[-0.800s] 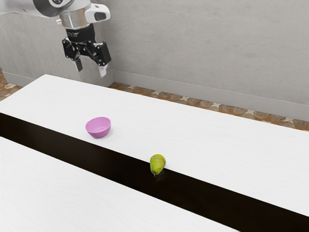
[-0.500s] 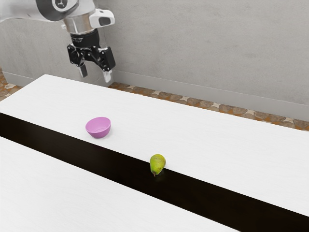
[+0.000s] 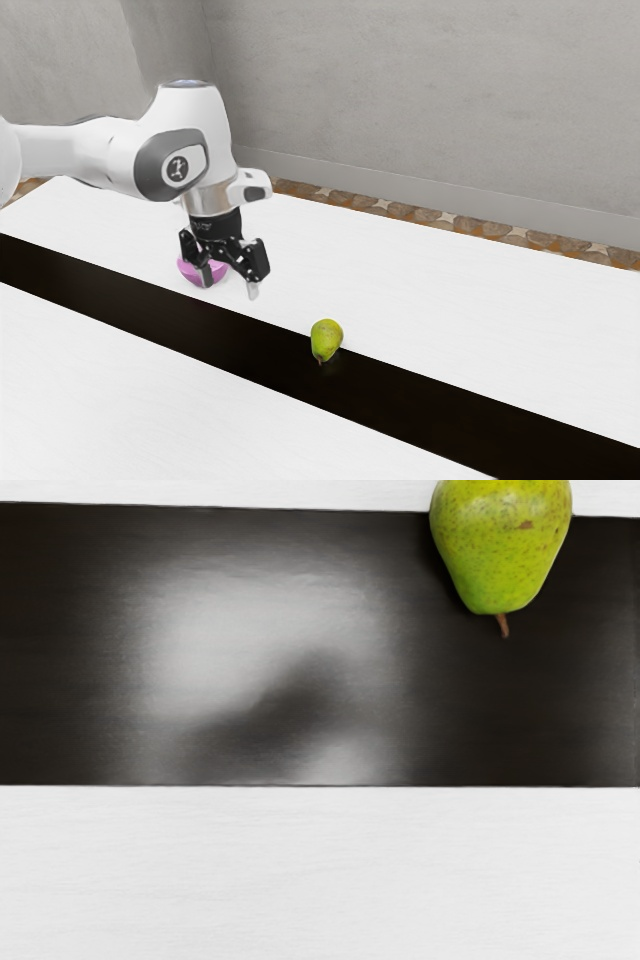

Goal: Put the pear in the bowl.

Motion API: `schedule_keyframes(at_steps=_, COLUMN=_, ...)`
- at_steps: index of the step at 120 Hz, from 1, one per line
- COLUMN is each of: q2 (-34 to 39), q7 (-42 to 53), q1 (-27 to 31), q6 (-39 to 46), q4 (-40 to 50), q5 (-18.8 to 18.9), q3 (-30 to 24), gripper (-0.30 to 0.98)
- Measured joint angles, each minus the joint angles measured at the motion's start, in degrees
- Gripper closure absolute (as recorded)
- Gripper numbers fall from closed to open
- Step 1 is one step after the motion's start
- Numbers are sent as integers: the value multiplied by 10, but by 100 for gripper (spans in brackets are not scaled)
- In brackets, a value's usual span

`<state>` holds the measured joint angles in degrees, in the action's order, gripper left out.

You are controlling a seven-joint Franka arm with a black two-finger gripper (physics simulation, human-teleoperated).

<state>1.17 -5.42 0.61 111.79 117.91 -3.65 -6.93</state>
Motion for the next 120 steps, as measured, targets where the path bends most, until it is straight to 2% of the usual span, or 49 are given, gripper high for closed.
schedule_keyframes(at_steps=52, q2=-100, q7=-34, q1=-30, q6=138, q4=-11, q5=0, q3=-20, gripper=0)
schedule_keyframes(at_steps=97, q2=-179, q7=-69, q1=-61, q6=177, q4=-53, q5=5, q3=-20, gripper=0)
schedule_keyframes(at_steps=120, q2=-227, q7=-80, q1=-55, q6=182, q4=-95, q5=32, q3=-20, gripper=0)
